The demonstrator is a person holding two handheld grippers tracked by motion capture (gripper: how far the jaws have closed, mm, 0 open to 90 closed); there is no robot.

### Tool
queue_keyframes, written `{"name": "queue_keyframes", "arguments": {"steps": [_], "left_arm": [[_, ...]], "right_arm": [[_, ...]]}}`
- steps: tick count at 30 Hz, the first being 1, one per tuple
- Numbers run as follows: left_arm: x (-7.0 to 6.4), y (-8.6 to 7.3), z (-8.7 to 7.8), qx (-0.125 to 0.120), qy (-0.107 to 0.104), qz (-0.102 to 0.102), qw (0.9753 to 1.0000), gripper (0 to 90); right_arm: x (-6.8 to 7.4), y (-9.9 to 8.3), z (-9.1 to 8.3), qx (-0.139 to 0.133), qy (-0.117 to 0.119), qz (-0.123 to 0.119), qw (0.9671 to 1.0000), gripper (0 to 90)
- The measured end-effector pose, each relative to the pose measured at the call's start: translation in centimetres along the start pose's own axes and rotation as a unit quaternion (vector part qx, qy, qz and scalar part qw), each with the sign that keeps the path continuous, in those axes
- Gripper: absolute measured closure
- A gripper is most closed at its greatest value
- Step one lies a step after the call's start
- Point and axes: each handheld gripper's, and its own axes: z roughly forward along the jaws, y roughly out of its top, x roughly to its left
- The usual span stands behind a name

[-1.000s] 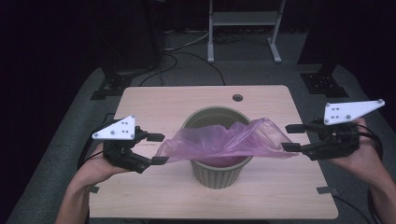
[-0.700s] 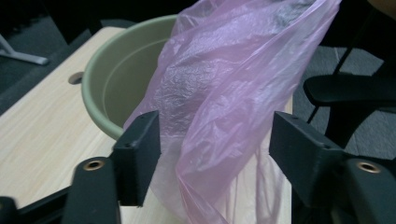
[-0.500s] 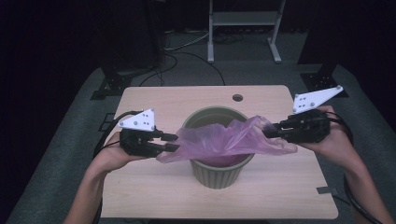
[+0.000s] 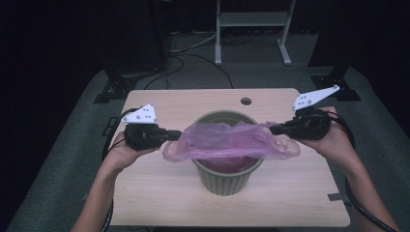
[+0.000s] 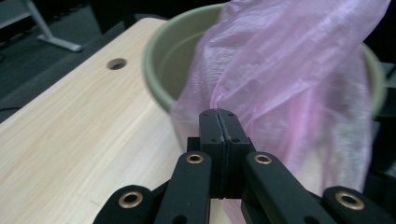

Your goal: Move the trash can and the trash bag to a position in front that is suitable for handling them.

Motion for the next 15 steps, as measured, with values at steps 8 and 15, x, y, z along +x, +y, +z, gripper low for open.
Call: {"name": "queue_keyframes", "arguments": {"steps": [8, 15], "left_arm": [[2.4, -1.2, 1.8, 0.005, 0.032, -0.039, 0.9987, 90.0], [3.9, -2.8, 2.8, 0.008, 0.042, -0.071, 0.9965, 90.0]], "right_arm": [[-2.0, -0.8, 2.0, 0.004, -0.020, 0.044, 0.9988, 89.9], [-3.0, -1.6, 3.1, 0.015, -0.023, 0.064, 0.9976, 89.8]]}}
